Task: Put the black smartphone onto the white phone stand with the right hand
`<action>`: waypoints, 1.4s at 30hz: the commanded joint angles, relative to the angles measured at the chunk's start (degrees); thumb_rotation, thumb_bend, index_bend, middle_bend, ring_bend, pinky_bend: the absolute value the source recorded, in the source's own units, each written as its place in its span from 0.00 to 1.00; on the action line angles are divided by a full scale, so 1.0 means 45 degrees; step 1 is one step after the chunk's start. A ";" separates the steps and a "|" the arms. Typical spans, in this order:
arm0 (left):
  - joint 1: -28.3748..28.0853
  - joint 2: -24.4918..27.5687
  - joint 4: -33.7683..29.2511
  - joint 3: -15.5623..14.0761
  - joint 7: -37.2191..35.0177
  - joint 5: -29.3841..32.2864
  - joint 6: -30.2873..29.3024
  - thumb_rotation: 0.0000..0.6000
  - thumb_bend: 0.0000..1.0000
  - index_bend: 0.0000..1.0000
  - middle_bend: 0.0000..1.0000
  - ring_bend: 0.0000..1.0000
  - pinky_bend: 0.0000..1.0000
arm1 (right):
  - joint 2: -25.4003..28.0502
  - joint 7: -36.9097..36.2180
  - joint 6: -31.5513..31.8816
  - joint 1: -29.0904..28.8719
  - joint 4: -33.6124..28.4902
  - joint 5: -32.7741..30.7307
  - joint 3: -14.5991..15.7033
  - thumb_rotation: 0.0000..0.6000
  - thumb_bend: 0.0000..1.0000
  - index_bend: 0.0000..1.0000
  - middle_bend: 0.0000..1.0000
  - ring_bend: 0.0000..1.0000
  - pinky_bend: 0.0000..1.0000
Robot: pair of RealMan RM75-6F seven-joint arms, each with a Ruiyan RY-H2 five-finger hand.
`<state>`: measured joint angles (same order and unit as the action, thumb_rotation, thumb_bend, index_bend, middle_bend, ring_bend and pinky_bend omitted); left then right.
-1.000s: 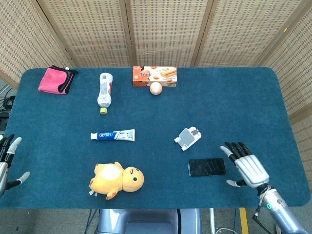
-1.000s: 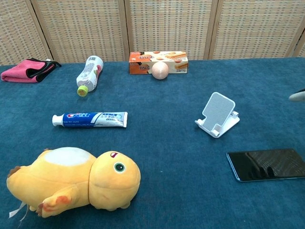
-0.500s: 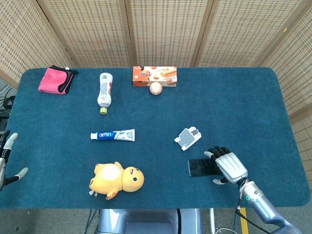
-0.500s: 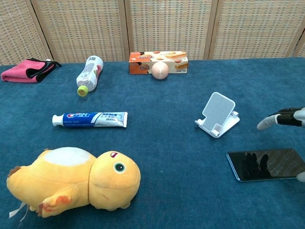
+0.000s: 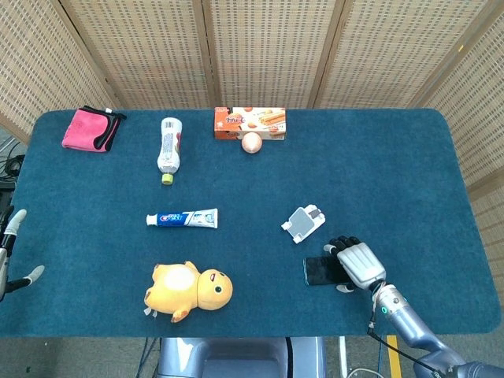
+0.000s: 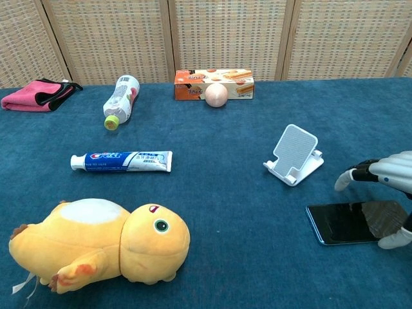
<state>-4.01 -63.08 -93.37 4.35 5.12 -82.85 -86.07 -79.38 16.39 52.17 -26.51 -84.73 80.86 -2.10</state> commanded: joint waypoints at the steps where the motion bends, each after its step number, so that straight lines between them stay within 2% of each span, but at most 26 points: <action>1: -0.0018 -0.0002 -0.0005 0.0004 0.0020 0.0026 0.0031 1.00 0.00 0.00 0.00 0.00 0.00 | 0.0055 -0.0037 0.0027 -0.0026 0.0004 0.0006 0.0041 1.00 0.13 0.23 0.21 0.18 0.21; 11: -0.0049 -0.0031 -0.0047 -0.0013 0.0129 0.0061 0.0058 1.00 0.00 0.00 0.00 0.00 0.00 | 0.0001 -0.0286 -0.0219 -0.0283 0.0304 0.0112 0.0343 1.00 0.13 0.24 0.21 0.18 0.21; 19: -0.0050 -0.0056 -0.0046 -0.0041 0.0169 0.0034 0.0033 1.00 0.00 0.00 0.00 0.00 0.00 | -0.0451 -0.0996 -0.0062 -0.0394 0.1177 0.0693 0.0641 1.00 0.13 0.28 0.26 0.21 0.22; 26: -0.0058 -0.0098 -0.0068 -0.0054 0.0274 0.0047 0.0029 1.00 0.00 0.00 0.00 0.00 0.00 | -0.0558 -0.1302 -0.0283 -0.0584 0.1547 0.0800 0.0796 1.00 0.26 0.32 0.37 0.33 0.30; 32: -0.0068 -0.0116 -0.0073 -0.0065 0.0322 0.0052 0.0040 1.00 0.00 0.00 0.00 0.00 0.00 | -0.0694 -0.1564 0.0151 -0.0511 0.1815 0.1022 0.0819 1.00 0.31 0.38 0.47 0.43 0.37; 42: -0.0076 -0.0120 -0.0080 -0.0105 0.0342 0.0001 0.0040 1.00 0.00 0.00 0.00 0.00 0.00 | -0.0155 -0.2257 0.1507 -0.0344 0.1387 0.2025 0.0946 1.00 0.31 0.41 0.50 0.45 0.37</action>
<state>-4.36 -63.62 -93.73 3.88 6.66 -82.85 -85.89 -80.60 6.80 57.97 -28.25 -77.98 89.16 2.06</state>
